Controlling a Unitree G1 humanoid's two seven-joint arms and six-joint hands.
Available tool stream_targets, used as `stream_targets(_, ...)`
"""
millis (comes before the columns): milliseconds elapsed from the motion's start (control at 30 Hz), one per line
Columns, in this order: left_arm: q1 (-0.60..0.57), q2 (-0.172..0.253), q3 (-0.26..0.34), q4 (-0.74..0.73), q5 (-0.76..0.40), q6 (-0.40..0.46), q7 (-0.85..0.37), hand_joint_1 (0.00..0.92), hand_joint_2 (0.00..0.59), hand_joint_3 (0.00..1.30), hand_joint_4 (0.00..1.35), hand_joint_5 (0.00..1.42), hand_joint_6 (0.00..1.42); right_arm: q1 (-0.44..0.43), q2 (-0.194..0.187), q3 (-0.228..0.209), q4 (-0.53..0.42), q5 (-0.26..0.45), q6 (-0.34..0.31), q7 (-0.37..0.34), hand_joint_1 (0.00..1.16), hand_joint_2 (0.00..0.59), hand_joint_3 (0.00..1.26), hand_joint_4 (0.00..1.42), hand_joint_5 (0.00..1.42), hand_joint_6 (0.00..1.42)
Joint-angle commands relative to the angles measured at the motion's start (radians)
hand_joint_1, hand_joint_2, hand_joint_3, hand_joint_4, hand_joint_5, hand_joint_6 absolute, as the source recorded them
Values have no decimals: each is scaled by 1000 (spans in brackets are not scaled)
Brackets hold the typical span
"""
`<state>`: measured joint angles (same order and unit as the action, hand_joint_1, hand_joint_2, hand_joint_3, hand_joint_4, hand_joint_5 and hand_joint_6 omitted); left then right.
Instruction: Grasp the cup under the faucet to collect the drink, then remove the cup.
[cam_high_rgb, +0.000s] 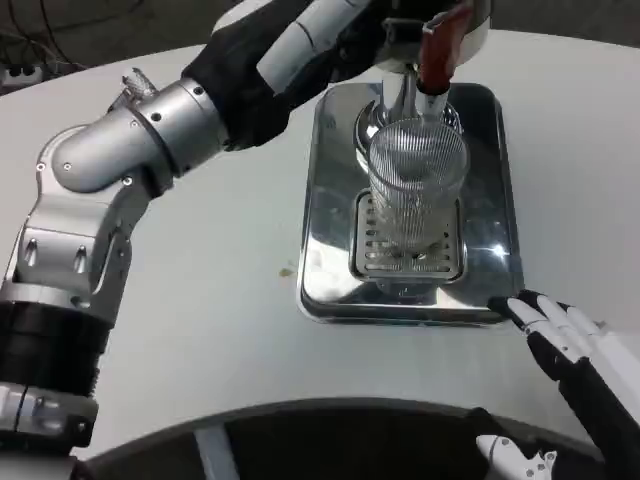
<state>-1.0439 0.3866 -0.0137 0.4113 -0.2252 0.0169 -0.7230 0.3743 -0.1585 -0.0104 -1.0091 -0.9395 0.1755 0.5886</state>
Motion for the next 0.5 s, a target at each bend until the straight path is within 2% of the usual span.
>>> stream_targets(33, -36, -11, -15, 34, 26, -39, -26, 0, 128, 179, 110, 219, 154, 14, -4, -7, -9, 13, -7, -17, 446, 396, 83, 0, 0, 0)
stream_targets(500, -100, -38, -40, 154, 81, -111, -59, 0, 124, 170, 93, 206, 155, 33, -9, -14, -9, 30, -6, -32, 446, 396, 83, 0, 0, 0)
